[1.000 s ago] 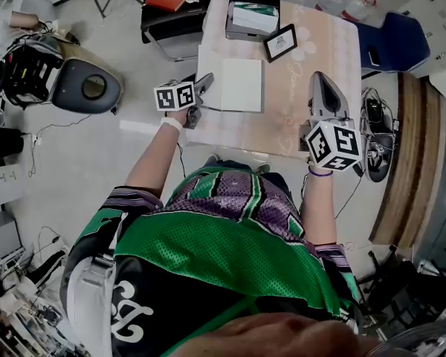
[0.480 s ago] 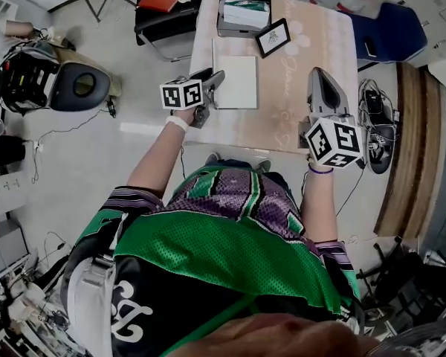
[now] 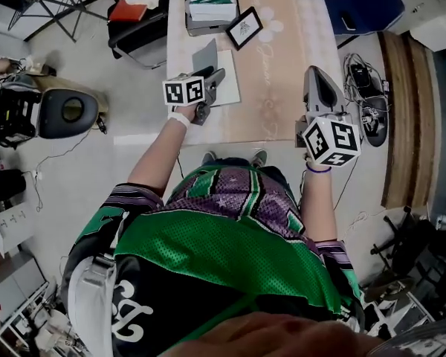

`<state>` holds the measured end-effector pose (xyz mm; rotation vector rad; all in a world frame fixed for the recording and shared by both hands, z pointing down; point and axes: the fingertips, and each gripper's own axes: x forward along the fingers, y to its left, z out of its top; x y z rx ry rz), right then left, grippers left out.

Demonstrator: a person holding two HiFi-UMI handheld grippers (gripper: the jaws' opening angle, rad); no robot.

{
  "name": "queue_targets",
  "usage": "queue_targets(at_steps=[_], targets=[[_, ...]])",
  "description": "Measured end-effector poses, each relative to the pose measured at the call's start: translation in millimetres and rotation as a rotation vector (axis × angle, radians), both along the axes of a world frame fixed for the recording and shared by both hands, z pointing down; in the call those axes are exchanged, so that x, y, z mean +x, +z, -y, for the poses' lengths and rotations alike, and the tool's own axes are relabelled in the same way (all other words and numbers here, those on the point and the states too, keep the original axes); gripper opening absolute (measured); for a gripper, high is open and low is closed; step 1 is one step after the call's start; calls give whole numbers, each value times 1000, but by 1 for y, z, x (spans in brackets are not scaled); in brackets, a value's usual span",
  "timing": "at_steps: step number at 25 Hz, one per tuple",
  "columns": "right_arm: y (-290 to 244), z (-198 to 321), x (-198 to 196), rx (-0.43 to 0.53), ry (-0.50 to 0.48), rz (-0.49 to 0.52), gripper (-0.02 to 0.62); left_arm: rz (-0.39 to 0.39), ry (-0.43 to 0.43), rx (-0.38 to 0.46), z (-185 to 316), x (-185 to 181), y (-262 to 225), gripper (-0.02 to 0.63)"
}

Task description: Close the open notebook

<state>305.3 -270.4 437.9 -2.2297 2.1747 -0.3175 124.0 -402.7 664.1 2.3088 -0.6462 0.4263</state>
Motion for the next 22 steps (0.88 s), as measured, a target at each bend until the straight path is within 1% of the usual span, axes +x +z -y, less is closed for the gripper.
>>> queue_targets(at_steps=[4, 7, 12, 14, 17, 19, 22], targets=[[-1, -8, 12, -3, 26, -6, 0, 32, 18, -4, -4, 9, 0, 195], [-2, -11, 17, -6, 38, -6, 0, -8, 69, -4, -10, 28, -8, 195], [-1, -16, 18, -8, 46, -10, 0, -21, 105, 2, -16, 45, -9, 193], [-3, -16, 19, -2, 44, -13, 0, -23, 107, 5, -19, 46, -11, 193], [-8, -13, 16, 10, 32, -15, 0, -15, 89, 13, -20, 39, -16, 193], [-13, -9, 11, 20, 17, -16, -1, -29, 79, 21, -20, 33, -22, 193], [-26, 2, 6, 48, -10, -27, 0, -47, 64, 61, -14, 27, -41, 193]])
